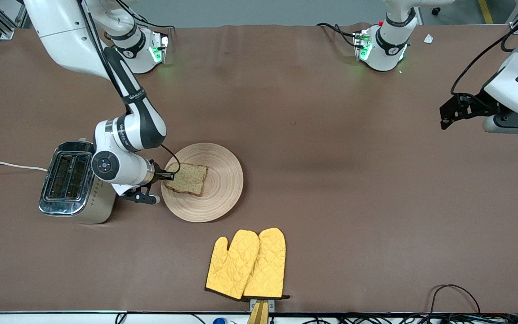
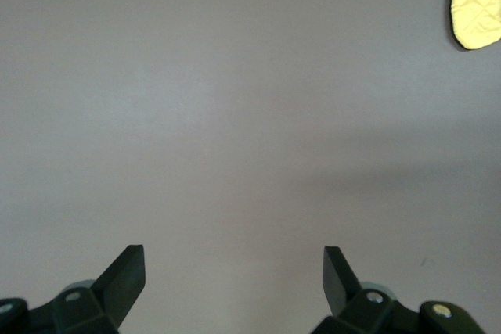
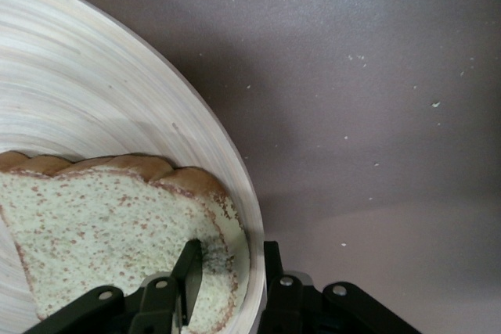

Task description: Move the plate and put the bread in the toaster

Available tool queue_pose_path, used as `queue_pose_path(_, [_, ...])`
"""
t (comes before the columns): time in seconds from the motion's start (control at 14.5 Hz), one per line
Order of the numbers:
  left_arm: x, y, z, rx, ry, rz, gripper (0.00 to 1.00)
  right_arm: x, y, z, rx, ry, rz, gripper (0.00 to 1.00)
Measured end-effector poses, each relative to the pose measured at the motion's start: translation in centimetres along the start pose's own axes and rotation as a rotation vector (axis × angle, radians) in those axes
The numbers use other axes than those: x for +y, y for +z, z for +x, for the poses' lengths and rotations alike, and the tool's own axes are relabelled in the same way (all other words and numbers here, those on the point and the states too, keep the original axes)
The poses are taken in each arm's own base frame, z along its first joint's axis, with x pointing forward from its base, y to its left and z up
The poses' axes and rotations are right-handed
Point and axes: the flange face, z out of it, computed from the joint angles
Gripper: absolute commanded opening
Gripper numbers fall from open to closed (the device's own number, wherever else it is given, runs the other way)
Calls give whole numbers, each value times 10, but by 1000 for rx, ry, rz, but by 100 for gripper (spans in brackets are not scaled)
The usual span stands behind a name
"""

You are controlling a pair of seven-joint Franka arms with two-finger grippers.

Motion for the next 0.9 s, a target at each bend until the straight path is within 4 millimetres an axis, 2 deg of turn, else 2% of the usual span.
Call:
queue_pose_path(0.28, [-13,2,-7,-1,-29,-17,100,-4,0,-2,0,3,0,19])
queue_pose_path(0.62, [-14,2,-6,2,-30,-19,100,-3,4,-1,-3,6,-2,1])
queue_pose_path(0.9, [-17,2,-6,2,-36,-18,100,-4,1,-1,-1,12,0,0])
